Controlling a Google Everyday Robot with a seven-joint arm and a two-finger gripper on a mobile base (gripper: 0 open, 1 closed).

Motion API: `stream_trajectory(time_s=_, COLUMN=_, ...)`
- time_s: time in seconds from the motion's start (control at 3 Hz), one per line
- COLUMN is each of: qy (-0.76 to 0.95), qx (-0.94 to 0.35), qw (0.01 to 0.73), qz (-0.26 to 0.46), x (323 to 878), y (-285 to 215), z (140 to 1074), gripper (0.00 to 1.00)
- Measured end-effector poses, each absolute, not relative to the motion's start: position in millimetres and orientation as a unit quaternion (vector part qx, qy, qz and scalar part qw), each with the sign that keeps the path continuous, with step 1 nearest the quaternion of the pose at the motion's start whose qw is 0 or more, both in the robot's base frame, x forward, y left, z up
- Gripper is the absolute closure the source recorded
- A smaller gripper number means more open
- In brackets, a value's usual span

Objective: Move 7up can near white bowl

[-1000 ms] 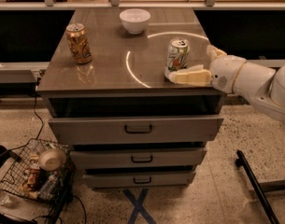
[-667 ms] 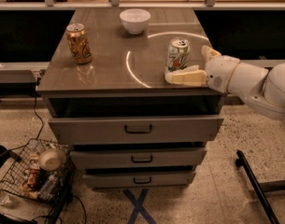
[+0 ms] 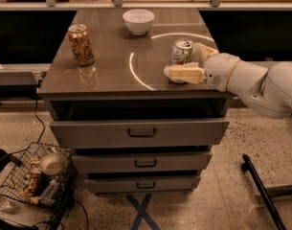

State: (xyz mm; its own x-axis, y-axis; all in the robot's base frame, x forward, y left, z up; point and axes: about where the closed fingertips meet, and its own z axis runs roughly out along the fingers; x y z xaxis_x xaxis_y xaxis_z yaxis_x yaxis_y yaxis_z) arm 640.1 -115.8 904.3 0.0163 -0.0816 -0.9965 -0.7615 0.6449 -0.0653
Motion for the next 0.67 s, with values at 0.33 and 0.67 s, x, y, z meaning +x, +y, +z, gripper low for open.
stream_trajectory(time_s=0.33, qy=0.646, qx=-0.327, qw=0.635, qz=0.269, x=640.0, y=-112.7, z=905.1, gripper=0.42)
stream_trajectory(time_s=0.67, qy=0.646, qx=-0.329, qw=0.634, qz=0.270, x=640.0, y=-110.3, z=905.4, gripper=0.64)
